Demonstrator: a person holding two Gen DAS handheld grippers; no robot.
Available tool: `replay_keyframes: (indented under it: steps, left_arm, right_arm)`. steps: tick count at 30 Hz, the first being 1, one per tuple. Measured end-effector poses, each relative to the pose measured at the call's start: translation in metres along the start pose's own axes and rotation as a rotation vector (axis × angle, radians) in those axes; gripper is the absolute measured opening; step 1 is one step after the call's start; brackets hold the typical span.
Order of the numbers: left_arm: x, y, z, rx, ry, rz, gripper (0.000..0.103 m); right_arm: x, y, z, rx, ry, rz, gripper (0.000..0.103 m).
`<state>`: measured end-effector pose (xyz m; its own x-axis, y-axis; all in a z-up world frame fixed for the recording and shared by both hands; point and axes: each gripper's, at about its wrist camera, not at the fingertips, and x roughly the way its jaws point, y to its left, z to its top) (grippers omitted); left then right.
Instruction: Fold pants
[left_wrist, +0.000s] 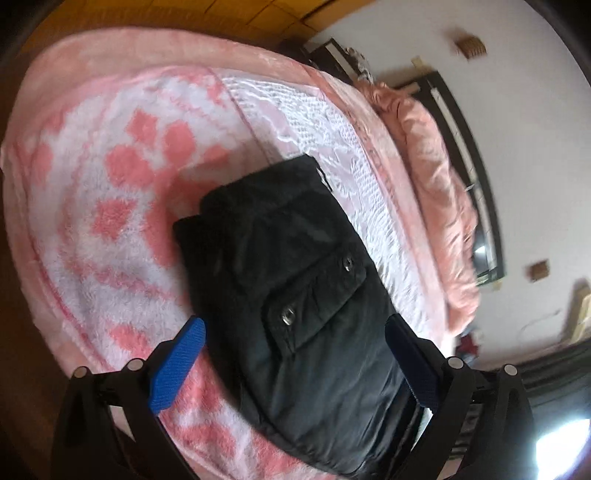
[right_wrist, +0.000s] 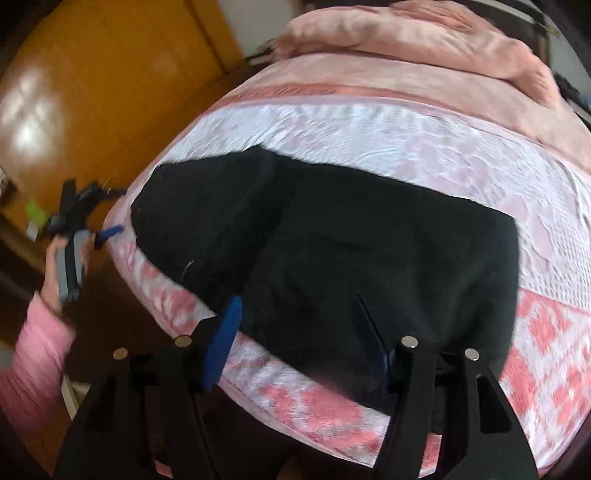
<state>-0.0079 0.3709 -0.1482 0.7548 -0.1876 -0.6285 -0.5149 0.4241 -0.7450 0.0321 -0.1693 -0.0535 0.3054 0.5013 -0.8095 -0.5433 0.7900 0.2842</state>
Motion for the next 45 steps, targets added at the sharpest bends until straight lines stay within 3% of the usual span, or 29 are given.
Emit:
replay_keyframes:
  steps: [2,8,13,18,23,29,33,34,37,41,45]
  left_arm:
    - [0.007,0.014,0.005,-0.032,0.012,-0.066,0.098]
    - [0.027,0.045,0.007,-0.104,0.036,-0.157,0.099]
    - [0.033,0.045,0.010,-0.104,0.041,-0.178,0.099]
    - [0.034,0.037,0.015,-0.120,0.052,-0.310,0.099]
    - [0.059,0.039,0.018,-0.145,0.096,-0.200,0.099]
    - [0.070,0.018,0.016,-0.111,0.091,-0.057,0.099]
    - [0.071,0.016,0.016,-0.127,0.097,-0.014,0.098]
    - [0.070,0.019,0.016,-0.148,0.096,-0.014,0.093]
    - [0.067,0.032,0.018,-0.273,0.100,-0.009,0.057]
    - [0.067,0.046,0.016,-0.353,0.144,-0.150,0.024]
    - [0.058,0.039,0.012,-0.347,0.114,-0.191,0.017]
  right_arm:
    - [0.011,0.006,0.004,-0.007,0.015,0.016,0.062]
    - [0.023,-0.007,0.008,0.041,0.044,0.000,0.063]
    - [0.025,-0.021,0.005,0.087,0.054,-0.009,0.063]
    - [0.029,-0.022,0.003,0.098,0.058,-0.005,0.063]
    - [0.036,-0.020,0.003,0.089,0.074,-0.015,0.063]
    - [0.043,-0.017,0.001,0.079,0.088,-0.025,0.063]
    - [0.045,-0.023,-0.002,0.093,0.093,-0.034,0.064]
    - [0.045,-0.026,-0.003,0.101,0.093,-0.033,0.064]
    - [0.046,-0.032,-0.006,0.119,0.097,-0.041,0.065]
    - [0.047,-0.039,-0.011,0.133,0.098,-0.041,0.068]
    - [0.050,-0.043,-0.015,0.143,0.100,-0.039,0.070]
